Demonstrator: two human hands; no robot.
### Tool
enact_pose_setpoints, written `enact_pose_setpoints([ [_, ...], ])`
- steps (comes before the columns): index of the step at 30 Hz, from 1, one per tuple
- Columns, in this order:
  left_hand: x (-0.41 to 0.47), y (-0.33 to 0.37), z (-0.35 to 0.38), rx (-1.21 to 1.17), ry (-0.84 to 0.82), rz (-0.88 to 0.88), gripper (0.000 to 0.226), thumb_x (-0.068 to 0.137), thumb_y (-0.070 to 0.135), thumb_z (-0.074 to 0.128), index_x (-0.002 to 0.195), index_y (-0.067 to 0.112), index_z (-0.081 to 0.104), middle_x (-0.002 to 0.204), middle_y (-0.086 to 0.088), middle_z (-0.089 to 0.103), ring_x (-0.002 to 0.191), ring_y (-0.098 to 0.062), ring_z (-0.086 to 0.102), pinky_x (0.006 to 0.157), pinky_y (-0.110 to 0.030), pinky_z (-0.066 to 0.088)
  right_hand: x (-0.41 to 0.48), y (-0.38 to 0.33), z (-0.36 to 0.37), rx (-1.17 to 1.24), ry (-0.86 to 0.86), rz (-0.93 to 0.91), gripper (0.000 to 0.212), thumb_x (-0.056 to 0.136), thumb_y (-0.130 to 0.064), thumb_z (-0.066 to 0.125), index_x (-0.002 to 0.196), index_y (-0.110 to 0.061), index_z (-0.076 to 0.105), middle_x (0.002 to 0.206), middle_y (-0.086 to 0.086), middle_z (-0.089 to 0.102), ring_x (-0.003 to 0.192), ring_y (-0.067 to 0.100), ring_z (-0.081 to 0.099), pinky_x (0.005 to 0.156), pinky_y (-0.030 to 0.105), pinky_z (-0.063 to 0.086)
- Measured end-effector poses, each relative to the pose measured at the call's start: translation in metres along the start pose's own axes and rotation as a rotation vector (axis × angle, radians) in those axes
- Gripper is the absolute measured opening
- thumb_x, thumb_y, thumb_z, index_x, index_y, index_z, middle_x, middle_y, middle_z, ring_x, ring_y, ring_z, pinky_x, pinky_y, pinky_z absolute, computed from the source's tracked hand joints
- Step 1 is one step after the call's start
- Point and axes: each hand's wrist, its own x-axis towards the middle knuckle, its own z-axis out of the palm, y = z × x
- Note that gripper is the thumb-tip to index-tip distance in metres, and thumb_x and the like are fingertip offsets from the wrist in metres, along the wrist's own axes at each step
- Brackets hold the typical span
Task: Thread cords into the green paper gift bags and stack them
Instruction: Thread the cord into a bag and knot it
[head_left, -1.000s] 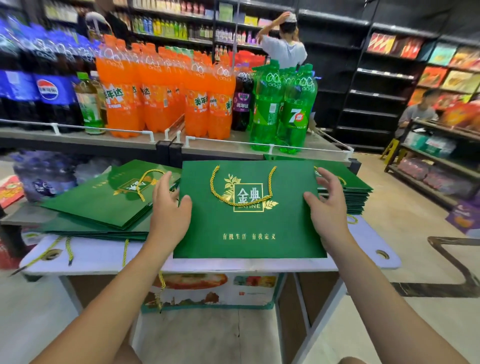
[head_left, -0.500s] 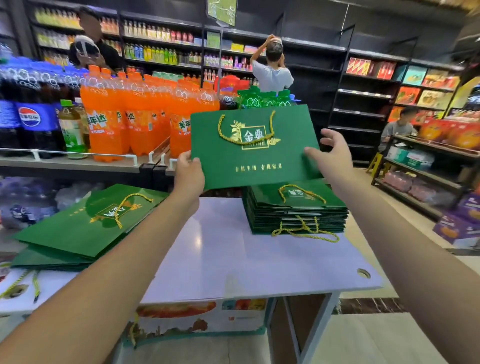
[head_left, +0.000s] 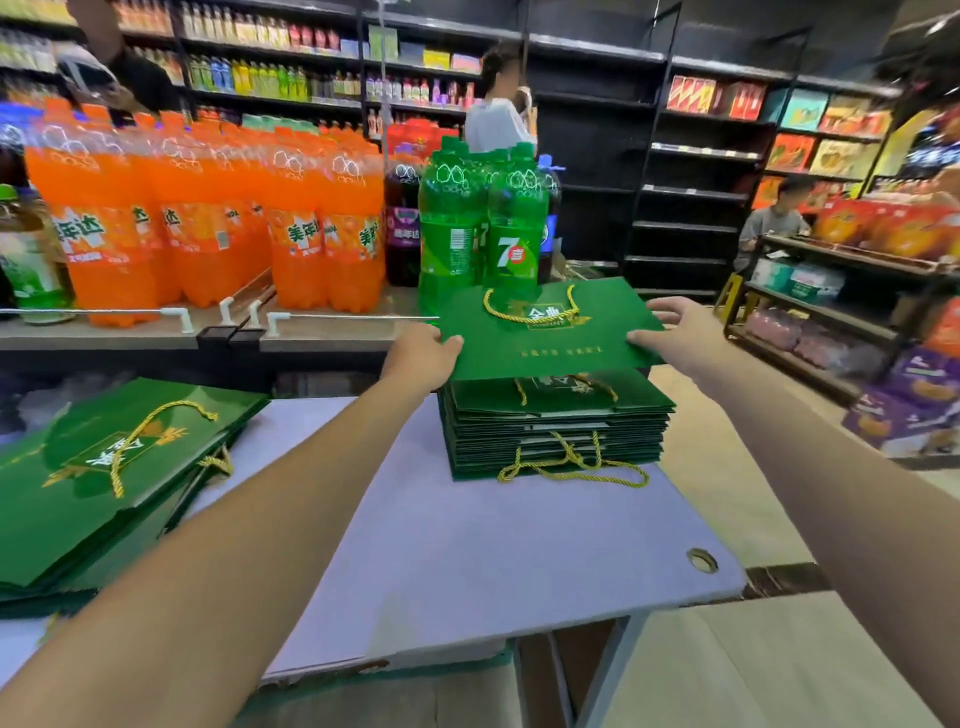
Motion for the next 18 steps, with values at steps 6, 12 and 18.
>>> enact_pose_setpoints([
  [6, 0.001, -0.019, 0.023, 0.148, -0.038, -0.024, 0.041, 0.094, 0.049, 0.067, 0.079, 0.012, 0.07, 0.07, -0.004, 0.066, 0.071, -0.025, 0.062, 0.065, -0.033, 0.045, 0.009, 0.053, 0.02, -0.048, -0.081, 0.072, 0.064, 0.085, -0.026, 0.084, 0.143, -0.016, 0.057, 0.135, 0.011, 0.058, 0.11, 0.025, 0.057, 0.098, 0.043, 0.052],
  [12, 0.0, -0.027, 0.031, 0.246, -0.016, -0.019, 0.038, 0.09, 0.057, 0.067, 0.092, 0.02, 0.075, 0.084, 0.003, 0.074, 0.082, -0.019, 0.067, 0.079, -0.04, 0.058, 0.013, 0.073, 0.03, -0.059, -0.113, 0.108, 0.06, 0.09, -0.03, 0.079, 0.144, -0.018, 0.055, 0.138, 0.008, 0.058, 0.111, 0.023, 0.055, 0.098, 0.042, 0.051],
  [18, -0.006, -0.031, 0.029, 0.235, -0.022, -0.017, 0.035, 0.093, 0.054, 0.064, 0.088, 0.02, 0.073, 0.08, 0.002, 0.071, 0.084, -0.022, 0.067, 0.075, -0.036, 0.053, 0.005, 0.068, 0.034, -0.194, -0.108, 0.09, 0.054, 0.095, -0.036, 0.071, 0.144, -0.019, 0.056, 0.144, 0.007, 0.057, 0.129, 0.029, 0.054, 0.107, 0.045, 0.047],
])
